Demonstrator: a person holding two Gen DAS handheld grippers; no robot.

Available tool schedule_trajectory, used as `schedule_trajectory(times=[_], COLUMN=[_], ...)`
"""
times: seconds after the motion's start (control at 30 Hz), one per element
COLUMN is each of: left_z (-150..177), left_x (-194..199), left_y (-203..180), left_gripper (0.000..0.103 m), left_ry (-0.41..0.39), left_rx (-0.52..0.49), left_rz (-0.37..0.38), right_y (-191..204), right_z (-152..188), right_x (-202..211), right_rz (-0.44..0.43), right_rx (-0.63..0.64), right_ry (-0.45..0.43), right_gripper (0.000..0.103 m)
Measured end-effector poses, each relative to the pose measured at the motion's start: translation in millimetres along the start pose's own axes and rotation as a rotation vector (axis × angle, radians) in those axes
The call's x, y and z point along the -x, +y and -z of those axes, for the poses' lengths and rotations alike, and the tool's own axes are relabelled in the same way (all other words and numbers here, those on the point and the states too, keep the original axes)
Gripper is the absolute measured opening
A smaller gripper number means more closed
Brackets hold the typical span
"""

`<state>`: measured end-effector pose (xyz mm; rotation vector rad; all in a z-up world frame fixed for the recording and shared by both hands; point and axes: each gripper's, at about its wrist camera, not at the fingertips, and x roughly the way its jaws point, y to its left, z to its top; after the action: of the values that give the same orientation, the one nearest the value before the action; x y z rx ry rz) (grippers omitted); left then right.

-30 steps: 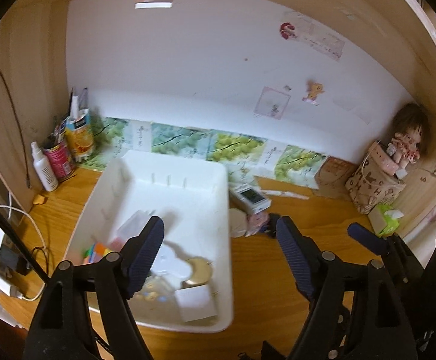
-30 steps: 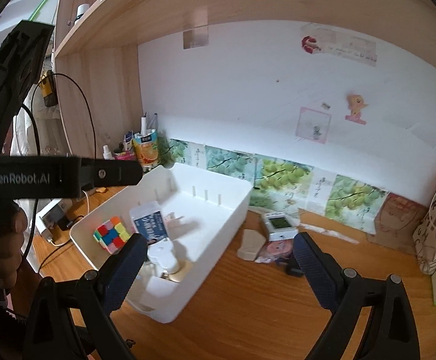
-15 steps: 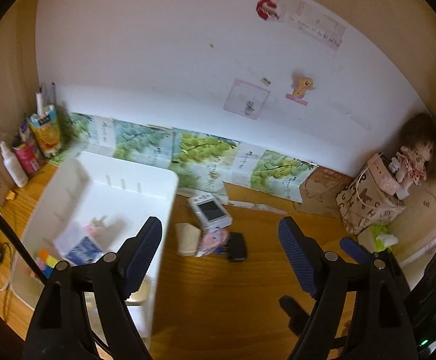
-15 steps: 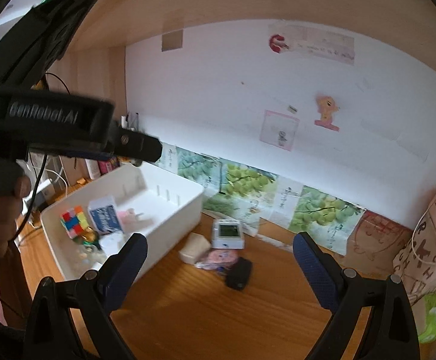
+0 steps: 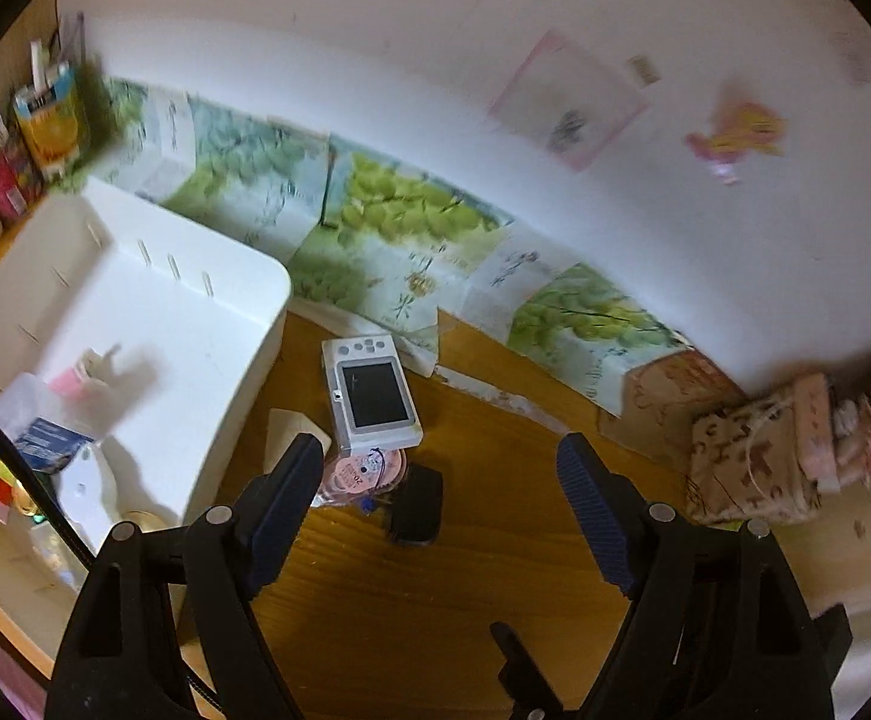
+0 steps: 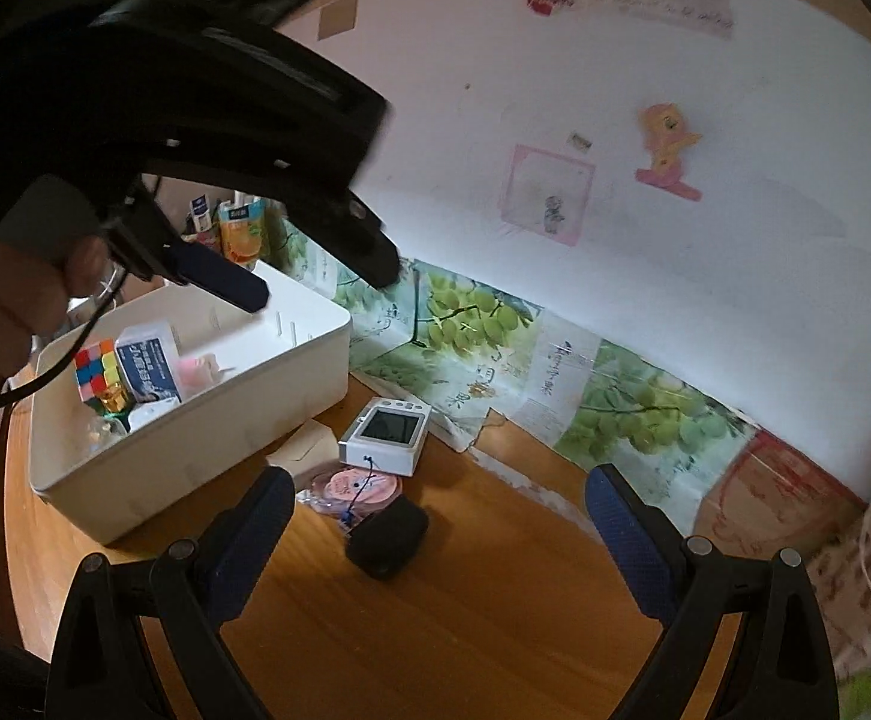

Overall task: Organize rigid objects
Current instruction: 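Move both open tools toward the white device and black charger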

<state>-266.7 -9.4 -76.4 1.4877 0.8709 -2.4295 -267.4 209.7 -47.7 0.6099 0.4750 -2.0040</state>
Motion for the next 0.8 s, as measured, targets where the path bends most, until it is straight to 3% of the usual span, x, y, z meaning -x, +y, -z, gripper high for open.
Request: schedule_trajectory(times=[0.3,0.8], left_z=[-15.4,-16.8], left_x=[-59.1,-115.6], left_y=[7.9,29.9], left_gripper=[0.083,0.083], left_ry=[0.150,0.280], left_rx=[0.119,0.253], left_rz=[-0.064,-0.105], right_y=[-0.7,14.7], right_z=[9.5,40.8], right_x=[-47.6,-106.2], right_rz=[-0.187,-0.272], right_rx=[0.114,0.165], right_ry=[0.046,0.204], right_gripper=[0.098,0.098])
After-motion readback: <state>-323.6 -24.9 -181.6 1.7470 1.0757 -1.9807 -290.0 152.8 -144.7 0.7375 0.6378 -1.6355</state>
